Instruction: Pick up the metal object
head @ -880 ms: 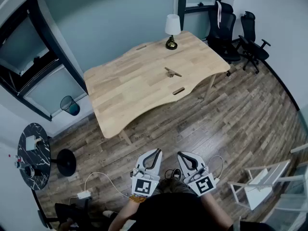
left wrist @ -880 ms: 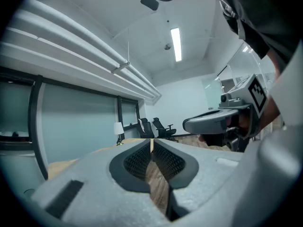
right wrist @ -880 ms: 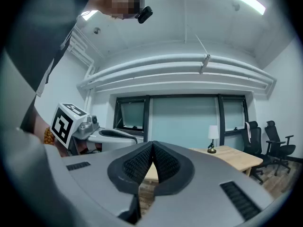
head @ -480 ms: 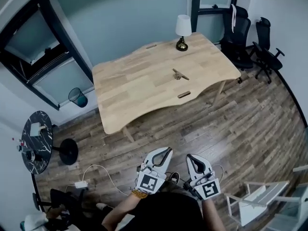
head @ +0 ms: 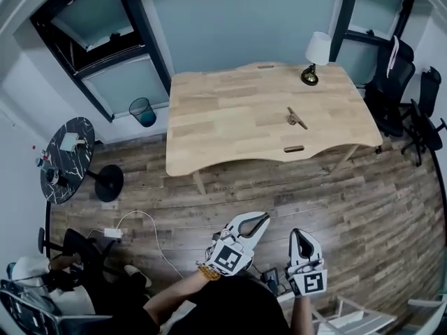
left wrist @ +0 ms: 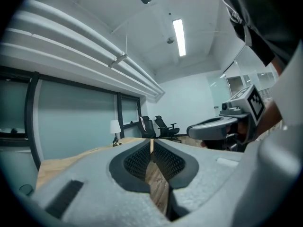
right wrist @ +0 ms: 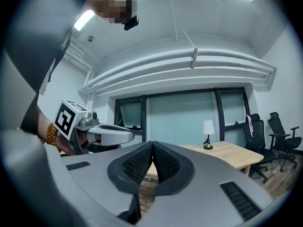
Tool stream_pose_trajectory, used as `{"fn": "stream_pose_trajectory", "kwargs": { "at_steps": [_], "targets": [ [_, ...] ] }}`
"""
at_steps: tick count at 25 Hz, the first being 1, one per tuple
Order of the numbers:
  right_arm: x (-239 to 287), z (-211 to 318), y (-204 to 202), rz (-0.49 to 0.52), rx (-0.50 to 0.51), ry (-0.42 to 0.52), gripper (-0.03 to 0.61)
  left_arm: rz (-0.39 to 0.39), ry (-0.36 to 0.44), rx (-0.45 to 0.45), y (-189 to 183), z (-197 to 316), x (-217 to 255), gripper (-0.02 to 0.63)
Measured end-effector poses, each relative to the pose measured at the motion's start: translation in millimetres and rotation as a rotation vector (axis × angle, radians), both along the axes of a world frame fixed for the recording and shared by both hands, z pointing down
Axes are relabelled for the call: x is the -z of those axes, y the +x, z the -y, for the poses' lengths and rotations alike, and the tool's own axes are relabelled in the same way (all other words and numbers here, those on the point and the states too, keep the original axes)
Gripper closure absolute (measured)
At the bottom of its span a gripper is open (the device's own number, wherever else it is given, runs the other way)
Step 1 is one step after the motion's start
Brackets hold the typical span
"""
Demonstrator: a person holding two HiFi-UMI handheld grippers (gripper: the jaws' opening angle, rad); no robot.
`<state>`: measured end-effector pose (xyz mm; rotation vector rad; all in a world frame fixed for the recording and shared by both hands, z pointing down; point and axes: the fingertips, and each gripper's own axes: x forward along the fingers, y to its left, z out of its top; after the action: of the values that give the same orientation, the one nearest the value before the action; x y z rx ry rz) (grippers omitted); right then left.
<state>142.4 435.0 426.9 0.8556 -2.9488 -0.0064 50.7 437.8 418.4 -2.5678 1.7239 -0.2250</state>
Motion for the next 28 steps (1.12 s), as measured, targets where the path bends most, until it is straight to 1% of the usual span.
{"fn": "stream_pose_trajectory", "kwargs": {
  "at_steps": [7,10,13,16,22,25,26,28],
  "targets": [
    [-7,59,-15,-0.033,0.028,-0.002,0.578,-0.010,0.009,0.015,-14,57,-5,0.580],
    [-7,93,-27,-0.047,0.018,-0.004,0.578,-0.020,0.006,0.007,-25,91,-7,0.580],
    [5,129,-36,-0.045,-0.002,0.001,0.578,-0.030,0.005,-0.010,-33,132,-4,0.580],
    [18,168,-42,-0.055,-0.025,0.011,0.578,-0.034,0.007,-0.041,-38,174,4,0.580],
    [34,243,-50,-0.060,-0.115,0.028,0.578,-0.048,0.018,-0.131,-46,250,10,0.580],
    [42,269,-51,-0.069,-0.173,0.014,0.578,-0.053,-0.002,-0.175,-45,278,2,0.580],
    [43,277,-49,-0.068,-0.190,0.012,0.578,-0.042,-0.009,-0.188,-44,288,-2,0.580],
    [44,291,-44,-0.045,-0.206,0.028,0.578,0.006,0.002,-0.215,-40,308,-6,0.580]
  ]
}}
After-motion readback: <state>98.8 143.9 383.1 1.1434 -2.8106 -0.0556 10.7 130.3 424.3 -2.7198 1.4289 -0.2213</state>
